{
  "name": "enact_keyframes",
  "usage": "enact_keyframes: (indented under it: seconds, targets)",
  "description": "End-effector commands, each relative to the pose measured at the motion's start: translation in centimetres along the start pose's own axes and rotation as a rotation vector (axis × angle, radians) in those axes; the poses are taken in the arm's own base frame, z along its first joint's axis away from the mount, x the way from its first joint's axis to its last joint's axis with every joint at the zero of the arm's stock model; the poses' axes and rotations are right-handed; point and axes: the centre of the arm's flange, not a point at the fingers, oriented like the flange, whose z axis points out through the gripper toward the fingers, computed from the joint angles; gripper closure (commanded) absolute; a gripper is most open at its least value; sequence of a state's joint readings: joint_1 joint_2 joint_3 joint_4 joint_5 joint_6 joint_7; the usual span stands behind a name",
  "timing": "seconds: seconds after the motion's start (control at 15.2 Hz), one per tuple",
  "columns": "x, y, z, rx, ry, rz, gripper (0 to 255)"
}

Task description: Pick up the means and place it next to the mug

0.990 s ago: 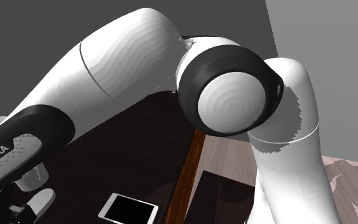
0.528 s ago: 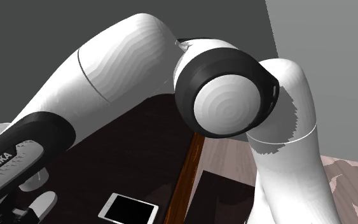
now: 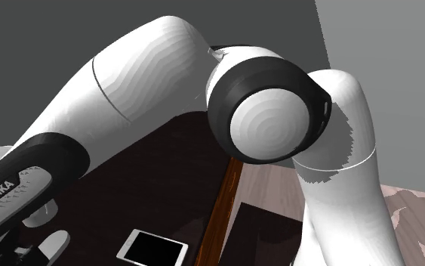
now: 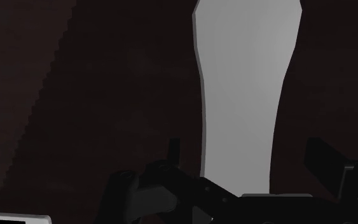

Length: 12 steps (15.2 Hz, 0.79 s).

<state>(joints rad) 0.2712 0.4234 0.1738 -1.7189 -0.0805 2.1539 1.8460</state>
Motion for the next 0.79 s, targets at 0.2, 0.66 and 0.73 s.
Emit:
enact_keyframes:
  seconds: [0.2, 0.66, 0.73]
  targets:
    - [0.0, 0.0, -5.0, 0.000, 0.000, 0.000, 0]
    - [0.0, 0.0, -5.0, 0.000, 0.000, 0.000, 0]
    - [0.0, 0.0, -5.0, 0.000, 0.000, 0.000, 0]
